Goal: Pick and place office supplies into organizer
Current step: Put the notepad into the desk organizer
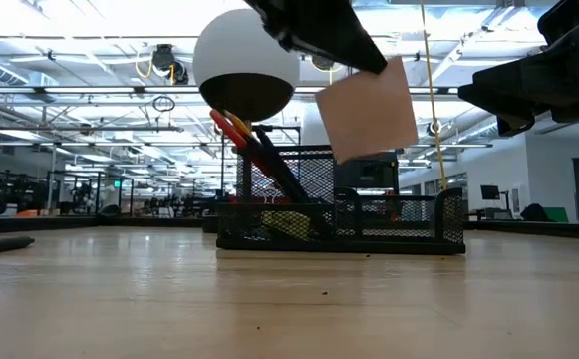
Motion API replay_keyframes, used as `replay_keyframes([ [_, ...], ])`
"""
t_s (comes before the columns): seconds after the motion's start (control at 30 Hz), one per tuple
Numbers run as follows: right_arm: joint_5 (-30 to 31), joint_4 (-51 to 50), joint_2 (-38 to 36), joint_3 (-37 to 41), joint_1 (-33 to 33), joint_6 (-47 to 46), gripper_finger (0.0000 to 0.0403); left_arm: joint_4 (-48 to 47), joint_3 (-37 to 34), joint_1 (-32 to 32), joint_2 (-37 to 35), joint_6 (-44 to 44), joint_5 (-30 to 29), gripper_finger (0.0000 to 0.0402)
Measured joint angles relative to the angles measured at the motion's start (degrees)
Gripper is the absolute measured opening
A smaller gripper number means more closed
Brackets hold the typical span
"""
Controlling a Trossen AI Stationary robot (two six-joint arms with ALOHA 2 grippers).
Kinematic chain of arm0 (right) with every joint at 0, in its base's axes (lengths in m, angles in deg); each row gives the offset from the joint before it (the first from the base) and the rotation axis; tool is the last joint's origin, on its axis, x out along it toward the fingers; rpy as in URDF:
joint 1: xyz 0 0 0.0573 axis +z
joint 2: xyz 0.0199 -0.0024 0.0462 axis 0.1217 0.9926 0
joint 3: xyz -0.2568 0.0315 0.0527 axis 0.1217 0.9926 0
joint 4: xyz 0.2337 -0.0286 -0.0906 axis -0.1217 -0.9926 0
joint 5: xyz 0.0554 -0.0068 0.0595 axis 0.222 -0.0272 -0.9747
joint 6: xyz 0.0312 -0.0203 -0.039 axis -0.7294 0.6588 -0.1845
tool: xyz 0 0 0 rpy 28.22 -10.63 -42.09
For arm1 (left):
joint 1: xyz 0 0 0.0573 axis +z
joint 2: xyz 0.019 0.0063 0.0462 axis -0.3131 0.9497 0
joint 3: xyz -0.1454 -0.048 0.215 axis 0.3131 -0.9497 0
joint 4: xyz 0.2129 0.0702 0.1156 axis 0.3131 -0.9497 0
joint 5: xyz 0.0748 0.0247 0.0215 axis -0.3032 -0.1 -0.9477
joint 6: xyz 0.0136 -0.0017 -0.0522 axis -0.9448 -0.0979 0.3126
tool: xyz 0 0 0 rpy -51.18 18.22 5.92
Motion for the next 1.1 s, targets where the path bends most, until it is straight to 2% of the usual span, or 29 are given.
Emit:
replay_keyframes([
  [0.23,-0.02,0.04,0.0,0.0,-0.02,0.02,0.0128,1.95,0.04,4.71,0.48,-0.1,7.21,0.0007],
  [0.57,-0.02,-0.04,0.0,0.0,0.0,0.02,0.0128,4.88,0.09,6.66,3.97,-0.37,6.62,0.0019],
  [0.9,-0.02,0.02,0.0,0.0,-0.02,0.0,0.0128,4.57,0.07,6.0,6.18,-0.3,9.7,0.0021],
  [1.1,-0.02,-0.01,0.0,0.0,-0.02,0.0,0.0128,5.01,0.07,6.09,6.1,-0.37,6.6,0.0022],
])
